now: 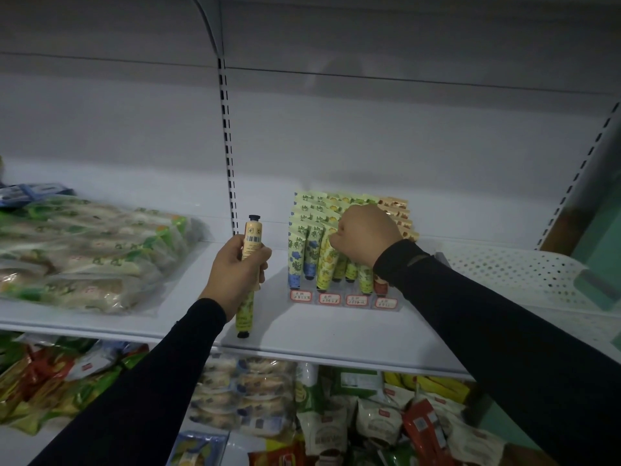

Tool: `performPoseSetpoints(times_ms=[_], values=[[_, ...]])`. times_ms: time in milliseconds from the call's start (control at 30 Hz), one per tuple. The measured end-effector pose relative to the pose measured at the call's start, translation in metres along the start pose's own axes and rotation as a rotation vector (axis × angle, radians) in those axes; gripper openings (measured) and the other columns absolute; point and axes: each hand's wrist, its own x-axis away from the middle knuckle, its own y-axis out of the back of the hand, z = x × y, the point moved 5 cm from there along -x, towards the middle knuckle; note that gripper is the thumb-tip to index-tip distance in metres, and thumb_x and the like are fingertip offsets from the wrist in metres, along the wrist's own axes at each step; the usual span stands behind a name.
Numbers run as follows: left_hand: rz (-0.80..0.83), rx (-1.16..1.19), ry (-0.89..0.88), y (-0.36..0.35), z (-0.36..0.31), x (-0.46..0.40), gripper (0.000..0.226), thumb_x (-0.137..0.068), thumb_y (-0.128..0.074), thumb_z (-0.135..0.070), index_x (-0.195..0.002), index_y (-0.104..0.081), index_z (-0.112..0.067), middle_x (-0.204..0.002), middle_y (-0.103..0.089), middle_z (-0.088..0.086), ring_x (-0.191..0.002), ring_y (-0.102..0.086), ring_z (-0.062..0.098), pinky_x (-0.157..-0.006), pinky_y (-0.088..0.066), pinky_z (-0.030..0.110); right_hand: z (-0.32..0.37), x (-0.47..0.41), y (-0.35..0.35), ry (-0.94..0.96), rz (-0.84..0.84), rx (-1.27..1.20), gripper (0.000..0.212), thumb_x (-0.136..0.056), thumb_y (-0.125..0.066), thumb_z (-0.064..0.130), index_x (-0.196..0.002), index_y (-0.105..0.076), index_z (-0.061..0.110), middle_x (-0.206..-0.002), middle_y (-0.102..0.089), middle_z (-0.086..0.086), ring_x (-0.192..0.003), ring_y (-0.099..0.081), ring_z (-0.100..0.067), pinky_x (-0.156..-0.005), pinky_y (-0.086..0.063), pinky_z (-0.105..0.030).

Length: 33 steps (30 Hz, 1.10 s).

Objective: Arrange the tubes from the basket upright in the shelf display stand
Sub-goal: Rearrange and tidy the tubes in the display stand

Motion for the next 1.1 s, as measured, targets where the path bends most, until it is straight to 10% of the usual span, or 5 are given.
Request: performPoseSetpoints(times_ms=[1100], values=[[0.002,-0.005,-0.007,-0.004,0.004,-0.005,0.009,-0.092,-0.063,-0.013,-0.087,-0.056,-0.012,-0.07,-0.057,0.007,-0.059,-0.051,0.022,-0.057,-0.045,0.034,0.002,-0.004,0.003,0.101,0.08,-0.053,0.05,-0.096,-0.057,0.028,-0.053,-0.035,0.015,-0.049,-0.028,-0.001,-0.044,-0.026,-0.016,-0.046,-0.028,-0.025]])
